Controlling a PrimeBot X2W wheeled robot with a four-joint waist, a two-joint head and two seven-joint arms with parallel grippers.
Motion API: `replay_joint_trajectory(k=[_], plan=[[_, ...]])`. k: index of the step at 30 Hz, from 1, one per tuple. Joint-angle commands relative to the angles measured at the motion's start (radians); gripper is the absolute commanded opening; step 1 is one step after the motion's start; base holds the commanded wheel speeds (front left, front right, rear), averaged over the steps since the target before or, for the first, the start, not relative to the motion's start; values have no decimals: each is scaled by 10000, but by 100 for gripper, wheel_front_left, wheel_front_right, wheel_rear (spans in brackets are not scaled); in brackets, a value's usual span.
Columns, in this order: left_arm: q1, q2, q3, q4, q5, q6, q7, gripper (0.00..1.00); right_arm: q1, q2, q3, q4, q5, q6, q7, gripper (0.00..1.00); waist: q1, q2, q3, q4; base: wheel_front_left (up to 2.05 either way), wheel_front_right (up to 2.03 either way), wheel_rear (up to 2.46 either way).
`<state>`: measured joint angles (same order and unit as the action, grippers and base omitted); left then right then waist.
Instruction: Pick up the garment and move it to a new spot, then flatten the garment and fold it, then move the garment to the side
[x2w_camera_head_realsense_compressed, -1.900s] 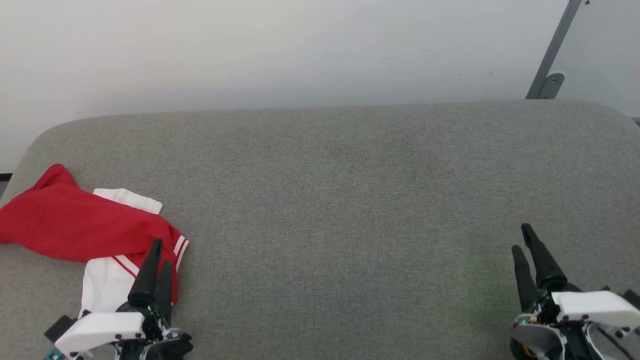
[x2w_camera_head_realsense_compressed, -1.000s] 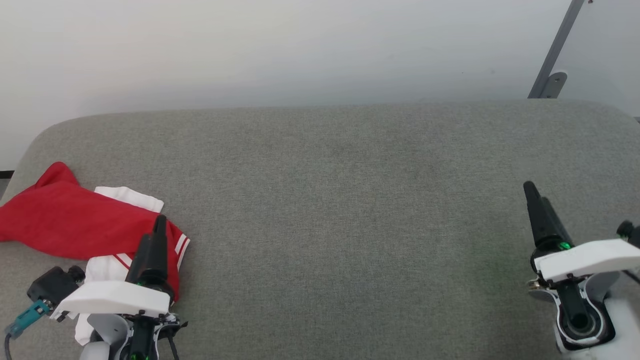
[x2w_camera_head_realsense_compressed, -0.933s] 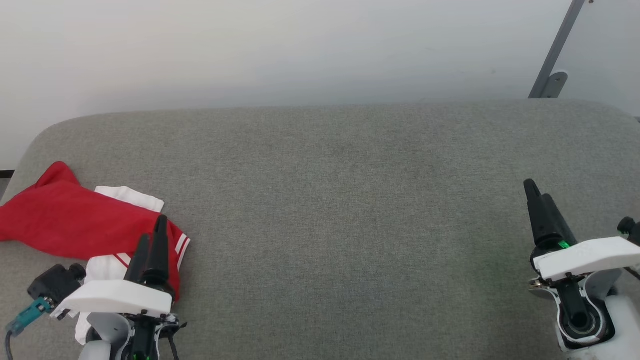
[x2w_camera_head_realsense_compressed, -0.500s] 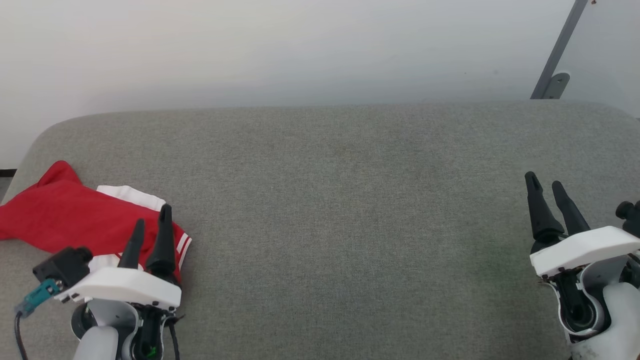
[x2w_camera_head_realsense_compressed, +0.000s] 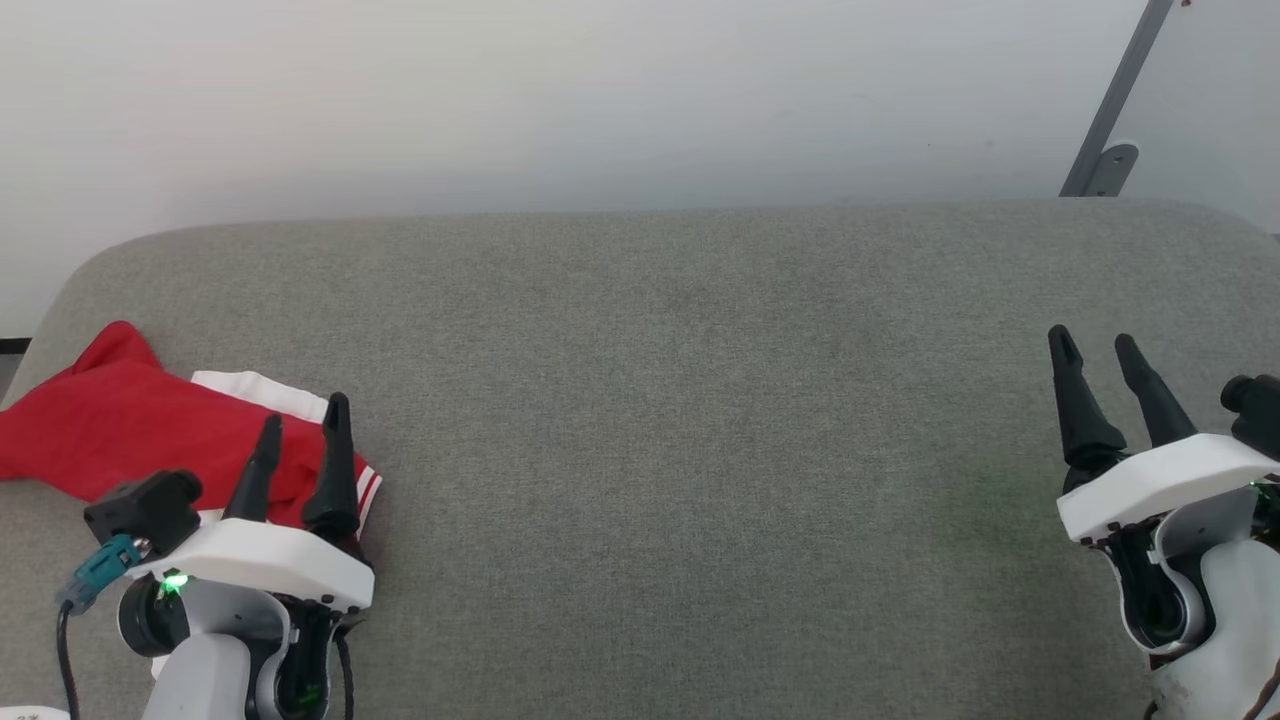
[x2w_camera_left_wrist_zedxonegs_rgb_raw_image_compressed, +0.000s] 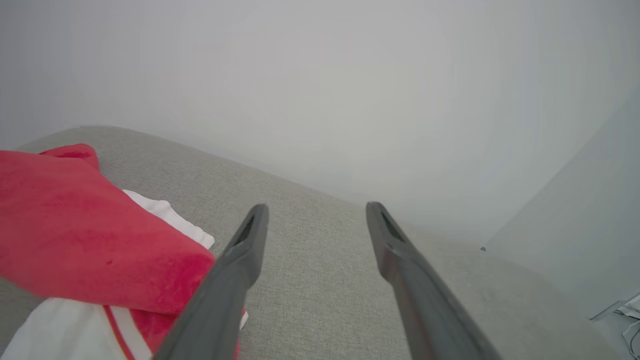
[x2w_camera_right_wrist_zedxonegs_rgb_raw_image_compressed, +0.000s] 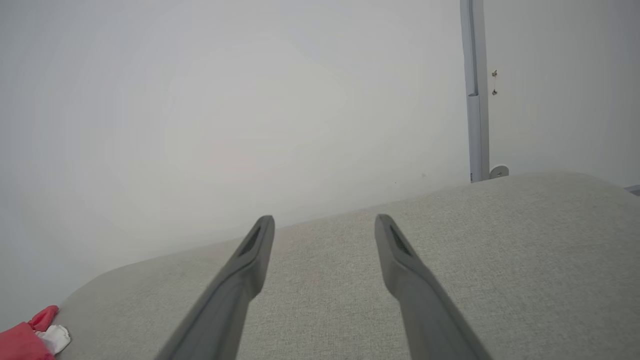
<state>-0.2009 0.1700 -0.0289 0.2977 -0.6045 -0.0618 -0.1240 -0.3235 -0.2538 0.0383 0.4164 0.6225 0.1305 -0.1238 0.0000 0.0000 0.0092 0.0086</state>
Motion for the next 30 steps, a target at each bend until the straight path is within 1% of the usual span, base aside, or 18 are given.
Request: replay_joint_trajectory(k=[1,18,26,30], plan=[[-258,110,-10,-70,222,8,-76,100,-270,-83,23,-67,-197,2,-75,100,0,0,3,3,0,0,0],[-340,189,-35,77,1848,-74,-518,100,-529,-465,332,192,-1464,2,-517,100,0,0,21,21,0,0,0],[-180,115,58,209,2483,-105,-710,100,-688,-527,409,419,-1435,3,-707,100,0,0,42,50,0,0,0],[-101,71,131,340,2831,-214,-824,100,-694,-600,471,580,-1545,2,-818,100,0,0,49,96,0,0,0]])
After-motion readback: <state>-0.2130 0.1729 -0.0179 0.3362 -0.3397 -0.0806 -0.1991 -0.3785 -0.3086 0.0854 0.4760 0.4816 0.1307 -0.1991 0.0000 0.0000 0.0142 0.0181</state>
